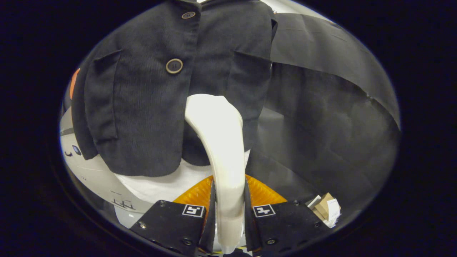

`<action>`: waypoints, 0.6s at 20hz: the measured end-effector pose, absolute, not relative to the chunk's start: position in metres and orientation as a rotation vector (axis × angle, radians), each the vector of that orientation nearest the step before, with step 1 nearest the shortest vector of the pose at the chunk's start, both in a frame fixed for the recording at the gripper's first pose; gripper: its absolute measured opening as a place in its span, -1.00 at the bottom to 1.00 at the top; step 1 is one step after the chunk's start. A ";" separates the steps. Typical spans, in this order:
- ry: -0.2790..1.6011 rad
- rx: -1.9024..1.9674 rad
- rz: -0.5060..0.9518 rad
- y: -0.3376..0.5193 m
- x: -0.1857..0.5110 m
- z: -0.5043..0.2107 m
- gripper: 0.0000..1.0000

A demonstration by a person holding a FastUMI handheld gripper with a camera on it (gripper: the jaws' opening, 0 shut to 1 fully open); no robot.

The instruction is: Iron the clothes twice with a garment steamer, once on the left side and once on the right side.

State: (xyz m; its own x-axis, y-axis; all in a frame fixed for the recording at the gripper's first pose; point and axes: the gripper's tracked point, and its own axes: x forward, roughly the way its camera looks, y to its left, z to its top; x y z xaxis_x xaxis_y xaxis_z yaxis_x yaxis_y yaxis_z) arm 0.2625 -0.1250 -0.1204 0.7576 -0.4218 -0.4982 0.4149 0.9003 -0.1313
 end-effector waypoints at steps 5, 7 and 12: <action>0.594 -0.003 -0.441 -0.124 0.263 -0.116 -0.27; 0.606 0.003 -0.437 -0.125 0.264 -0.115 -0.27; 0.617 0.033 -0.433 -0.126 0.261 -0.115 -0.27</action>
State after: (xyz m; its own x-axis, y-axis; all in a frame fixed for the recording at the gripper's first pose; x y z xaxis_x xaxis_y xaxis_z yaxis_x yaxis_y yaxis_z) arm 0.2610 -0.1262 -0.1153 0.7291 -0.3836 -0.5669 0.4033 0.9099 -0.0971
